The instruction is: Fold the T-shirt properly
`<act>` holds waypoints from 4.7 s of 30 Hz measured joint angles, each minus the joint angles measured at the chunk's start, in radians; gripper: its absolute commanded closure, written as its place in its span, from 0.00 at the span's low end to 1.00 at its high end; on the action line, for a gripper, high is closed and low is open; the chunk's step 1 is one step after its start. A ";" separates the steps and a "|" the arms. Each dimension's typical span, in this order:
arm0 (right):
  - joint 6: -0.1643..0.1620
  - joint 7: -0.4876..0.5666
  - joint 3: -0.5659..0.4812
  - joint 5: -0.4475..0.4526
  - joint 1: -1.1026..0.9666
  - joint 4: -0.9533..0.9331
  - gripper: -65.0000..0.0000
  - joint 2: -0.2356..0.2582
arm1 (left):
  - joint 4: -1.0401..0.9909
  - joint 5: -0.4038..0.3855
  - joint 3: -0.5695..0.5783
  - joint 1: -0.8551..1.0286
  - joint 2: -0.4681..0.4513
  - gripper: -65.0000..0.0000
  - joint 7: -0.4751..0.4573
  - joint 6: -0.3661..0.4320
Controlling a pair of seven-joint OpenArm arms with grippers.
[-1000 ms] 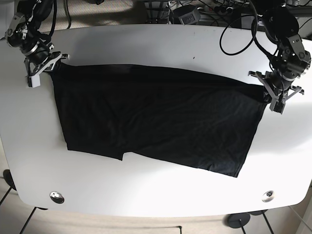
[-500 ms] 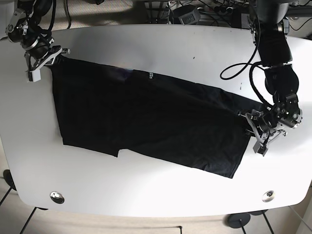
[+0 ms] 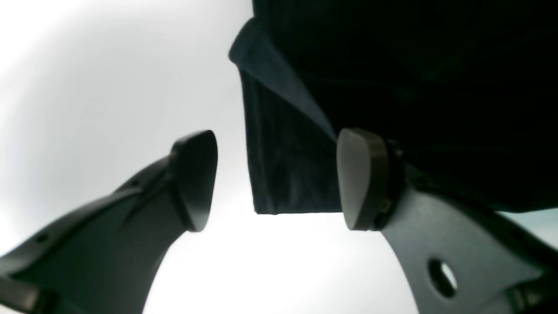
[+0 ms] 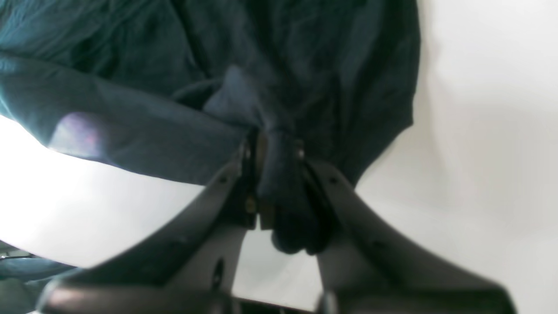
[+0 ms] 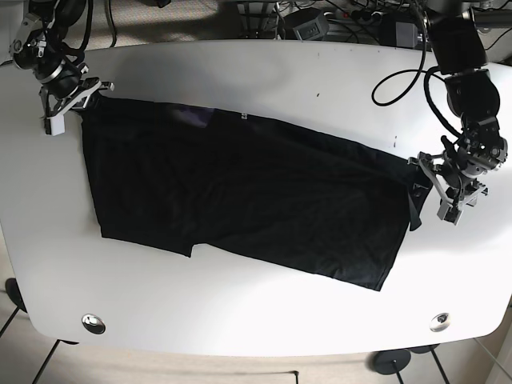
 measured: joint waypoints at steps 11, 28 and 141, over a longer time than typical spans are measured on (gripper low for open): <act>-0.003 0.043 0.163 0.010 -0.007 -0.075 0.30 -0.069 | -0.361 0.066 0.002 -0.049 0.023 0.37 -0.232 0.000; 0.068 -0.027 0.013 -0.035 0.012 -0.048 0.30 -0.075 | -0.375 0.056 0.000 -0.045 0.021 0.86 -0.247 -0.010; 0.136 0.158 -0.269 -0.393 0.428 -0.459 0.94 -0.071 | -0.435 0.030 -0.171 -0.171 0.118 0.98 0.087 -0.079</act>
